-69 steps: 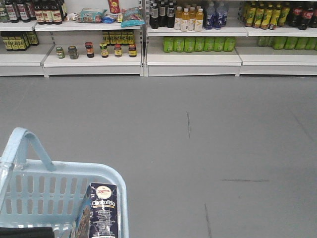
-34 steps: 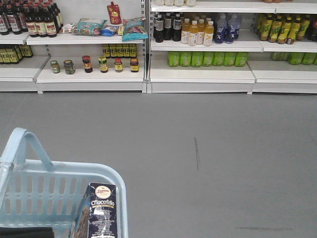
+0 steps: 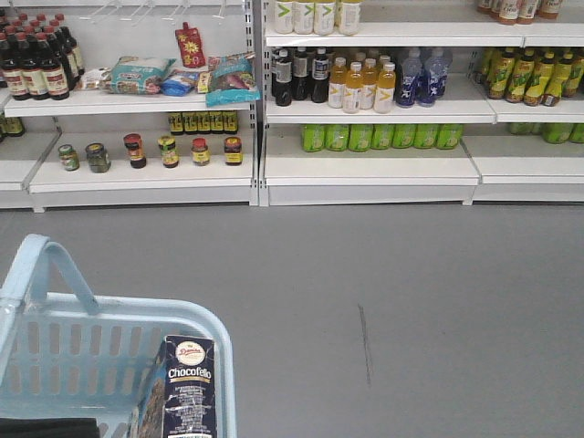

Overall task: Left arm holds basket, right arm returns cookies
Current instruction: 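Drive the base toward the drink shelves holding the basket, then turn the base and drive toward the snack shelf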

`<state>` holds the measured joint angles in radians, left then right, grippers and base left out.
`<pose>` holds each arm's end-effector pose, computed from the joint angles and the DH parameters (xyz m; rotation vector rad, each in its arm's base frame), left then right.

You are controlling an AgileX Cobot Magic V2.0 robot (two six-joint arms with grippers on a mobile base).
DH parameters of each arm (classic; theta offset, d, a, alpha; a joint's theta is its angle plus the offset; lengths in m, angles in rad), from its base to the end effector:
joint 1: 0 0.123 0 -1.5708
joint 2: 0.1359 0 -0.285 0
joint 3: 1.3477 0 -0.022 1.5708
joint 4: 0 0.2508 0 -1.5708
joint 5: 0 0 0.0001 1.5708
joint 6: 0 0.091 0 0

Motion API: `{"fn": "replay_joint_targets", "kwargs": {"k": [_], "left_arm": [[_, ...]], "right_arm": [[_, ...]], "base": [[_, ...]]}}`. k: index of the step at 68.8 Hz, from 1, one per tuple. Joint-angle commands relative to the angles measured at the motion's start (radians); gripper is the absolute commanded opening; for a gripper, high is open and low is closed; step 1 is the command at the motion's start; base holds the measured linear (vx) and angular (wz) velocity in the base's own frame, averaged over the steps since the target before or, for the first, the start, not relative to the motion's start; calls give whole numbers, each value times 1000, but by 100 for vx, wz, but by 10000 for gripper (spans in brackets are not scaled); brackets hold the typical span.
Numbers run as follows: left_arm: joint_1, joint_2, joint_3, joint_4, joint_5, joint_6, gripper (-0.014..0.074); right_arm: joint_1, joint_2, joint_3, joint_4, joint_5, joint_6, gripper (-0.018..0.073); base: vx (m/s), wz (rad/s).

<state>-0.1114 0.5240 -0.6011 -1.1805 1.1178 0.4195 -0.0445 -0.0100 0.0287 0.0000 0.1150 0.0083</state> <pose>0.0541 -0.0822 0.3362 0.3404 2.0488 -1.3197 0.0568 -0.0025 0.1936 0.0427 1.6168 -0.0279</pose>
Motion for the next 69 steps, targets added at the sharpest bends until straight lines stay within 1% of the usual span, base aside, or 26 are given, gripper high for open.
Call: {"fn": "replay_joint_targets", "kwargs": {"k": [1,55,69], "left_arm": [[-6,5,-28,-101,-35,11,-6],[-6,5,-28,-100,-37,11,-6],[-6,5,-28,-100,-36,11,-6]], "right_arm": [[-6,-11,3,0,-73,-8,-3],[-6,-11,3,0,-73,-8,-3],[-6,-11,3,0,-73,-8,-3]], "base": [[55,-15],[51,-11],[45,-25]]}}
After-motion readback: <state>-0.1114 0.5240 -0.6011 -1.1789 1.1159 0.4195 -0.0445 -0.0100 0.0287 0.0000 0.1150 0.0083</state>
